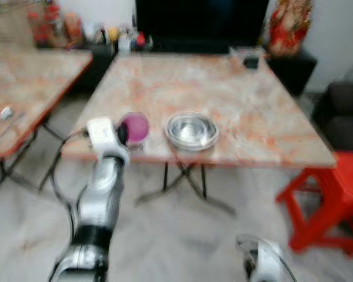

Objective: Setting the table

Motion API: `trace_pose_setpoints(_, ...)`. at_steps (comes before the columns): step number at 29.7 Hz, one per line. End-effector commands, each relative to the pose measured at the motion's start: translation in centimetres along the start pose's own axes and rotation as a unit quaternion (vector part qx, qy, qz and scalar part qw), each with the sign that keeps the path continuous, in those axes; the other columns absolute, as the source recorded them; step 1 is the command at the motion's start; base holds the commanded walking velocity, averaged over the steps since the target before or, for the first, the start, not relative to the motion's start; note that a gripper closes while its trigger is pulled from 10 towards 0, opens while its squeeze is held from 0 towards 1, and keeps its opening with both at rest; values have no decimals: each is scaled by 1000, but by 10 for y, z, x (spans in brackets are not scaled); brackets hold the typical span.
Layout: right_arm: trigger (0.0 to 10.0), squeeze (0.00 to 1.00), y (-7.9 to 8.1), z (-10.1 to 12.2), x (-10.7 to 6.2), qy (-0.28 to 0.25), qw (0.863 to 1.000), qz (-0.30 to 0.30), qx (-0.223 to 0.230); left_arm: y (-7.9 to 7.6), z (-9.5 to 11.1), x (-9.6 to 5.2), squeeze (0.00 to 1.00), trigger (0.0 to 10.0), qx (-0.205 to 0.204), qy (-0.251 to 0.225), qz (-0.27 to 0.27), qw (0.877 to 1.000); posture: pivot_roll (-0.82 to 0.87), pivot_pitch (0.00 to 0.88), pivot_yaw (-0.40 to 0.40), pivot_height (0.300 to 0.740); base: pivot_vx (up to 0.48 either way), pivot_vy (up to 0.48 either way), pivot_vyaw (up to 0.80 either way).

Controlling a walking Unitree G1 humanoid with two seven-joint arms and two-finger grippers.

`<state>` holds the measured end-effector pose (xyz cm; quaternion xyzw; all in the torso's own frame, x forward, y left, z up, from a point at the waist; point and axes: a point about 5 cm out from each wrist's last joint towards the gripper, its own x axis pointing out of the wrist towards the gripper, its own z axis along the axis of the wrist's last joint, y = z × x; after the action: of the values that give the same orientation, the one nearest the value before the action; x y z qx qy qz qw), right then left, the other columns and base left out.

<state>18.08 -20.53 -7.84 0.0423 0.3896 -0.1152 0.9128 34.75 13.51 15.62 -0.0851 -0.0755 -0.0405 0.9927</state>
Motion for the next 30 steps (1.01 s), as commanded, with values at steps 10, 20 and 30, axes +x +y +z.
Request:
trace_pose_setpoints(10, 10000, 0, 12, -3, -1, 2, 1000, 14, 4, 0, 4, -1, 0, 10000, 13, -8, -4, 1000, -10, 0, 19, 740, 208, 0, 0)
trace_pose_setpoints(20, 10000, 0, 15, -1, 0, -2, 1000, 17, 11, -12, 7, 2, 0, 10000, 15, -17, -26, 999, -8, 0, 24, 740, 296, 0, 0)
trace_pose_setpoints(30, 10000, 0, 13, -3, -1, 0, 1000, 13, 9, -14, 6, 1, 0, 10000, 17, -13, -30, 999, -12, 0, 34, 740, 353, 0, 0)
